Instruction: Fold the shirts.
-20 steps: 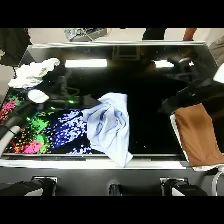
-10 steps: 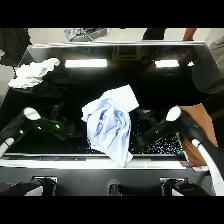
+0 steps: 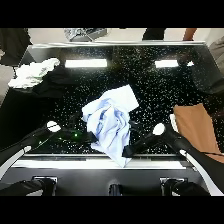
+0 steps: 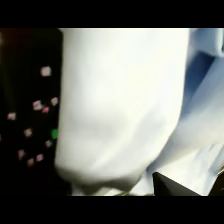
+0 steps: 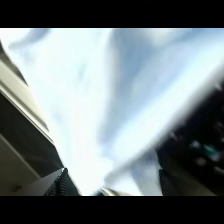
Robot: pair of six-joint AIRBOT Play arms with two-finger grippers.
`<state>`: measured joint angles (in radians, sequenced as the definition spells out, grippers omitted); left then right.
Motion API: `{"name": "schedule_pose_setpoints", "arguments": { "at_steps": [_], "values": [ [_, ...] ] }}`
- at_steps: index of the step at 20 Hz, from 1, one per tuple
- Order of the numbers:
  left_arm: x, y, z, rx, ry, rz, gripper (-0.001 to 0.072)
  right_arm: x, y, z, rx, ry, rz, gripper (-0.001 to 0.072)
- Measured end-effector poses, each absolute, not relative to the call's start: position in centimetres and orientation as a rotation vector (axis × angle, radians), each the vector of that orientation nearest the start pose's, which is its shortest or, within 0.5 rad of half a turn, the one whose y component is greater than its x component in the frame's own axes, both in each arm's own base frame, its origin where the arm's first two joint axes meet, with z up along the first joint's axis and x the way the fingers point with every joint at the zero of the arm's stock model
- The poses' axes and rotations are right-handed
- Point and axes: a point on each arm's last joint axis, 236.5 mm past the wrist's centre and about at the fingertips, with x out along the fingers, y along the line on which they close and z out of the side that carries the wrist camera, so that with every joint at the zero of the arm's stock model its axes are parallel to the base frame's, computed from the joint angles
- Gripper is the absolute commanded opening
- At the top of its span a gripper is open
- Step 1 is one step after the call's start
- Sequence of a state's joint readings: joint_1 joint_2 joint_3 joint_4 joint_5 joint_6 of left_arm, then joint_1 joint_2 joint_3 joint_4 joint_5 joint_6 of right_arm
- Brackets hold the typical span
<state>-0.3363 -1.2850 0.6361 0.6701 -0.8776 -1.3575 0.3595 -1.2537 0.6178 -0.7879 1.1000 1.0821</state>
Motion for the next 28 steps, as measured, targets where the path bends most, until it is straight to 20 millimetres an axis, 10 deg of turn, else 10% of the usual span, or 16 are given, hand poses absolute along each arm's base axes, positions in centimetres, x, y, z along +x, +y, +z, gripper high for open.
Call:
{"name": "schedule_pose_setpoints", "arguments": {
  "at_steps": [2,3,4,10,13,16,18,21,24,28],
  "values": [
    [25.0,-23.7,-9.7,-0.609,1.511,-0.458,0.0150,17.9,24.3,-9.2,0.273,1.608,0.856,0.0461],
    [25.2,-23.7,-10.0,-0.618,1.510,-0.439,0.0037,18.1,24.8,-9.8,0.292,1.607,0.842,0.0143],
    [25.3,-23.7,-10.2,-0.624,1.513,-0.429,0.0038,18.3,25.1,-10.4,0.303,1.606,0.826,0.0055],
    [28.9,-22.2,-5.5,-0.508,1.351,-0.506,0.0036,22.5,25.0,-7.4,0.245,1.438,0.851,0.0054],
    [34.1,-17.2,3.5,-0.371,1.082,-0.489,0.0036,28.9,21.1,0.3,0.137,1.174,0.798,0.0054],
    [37.8,-9.8,17.7,-0.280,0.718,-0.369,0.0037,34.7,14.2,14.0,0.014,0.776,0.618,0.0054],
    [37.2,-5.1,28.4,-0.234,0.460,-0.264,0.0036,35.1,9.1,24.8,-0.091,0.489,0.447,0.0054],
    [32.5,-2.0,41.3,-0.189,0.154,-0.163,0.0036,30.1,3.5,38.4,-0.216,0.154,0.201,0.0054],
    [27.2,-1.9,49.3,-0.155,-0.053,-0.127,0.0037,24.7,1.6,45.0,-0.269,-0.019,0.071,0.0054],
    [23.6,-1.9,52.7,-0.116,-0.145,-0.092,0.0037,22.0,0.7,46.2,-0.292,-0.029,0.014,0.0055]
  ]
}}
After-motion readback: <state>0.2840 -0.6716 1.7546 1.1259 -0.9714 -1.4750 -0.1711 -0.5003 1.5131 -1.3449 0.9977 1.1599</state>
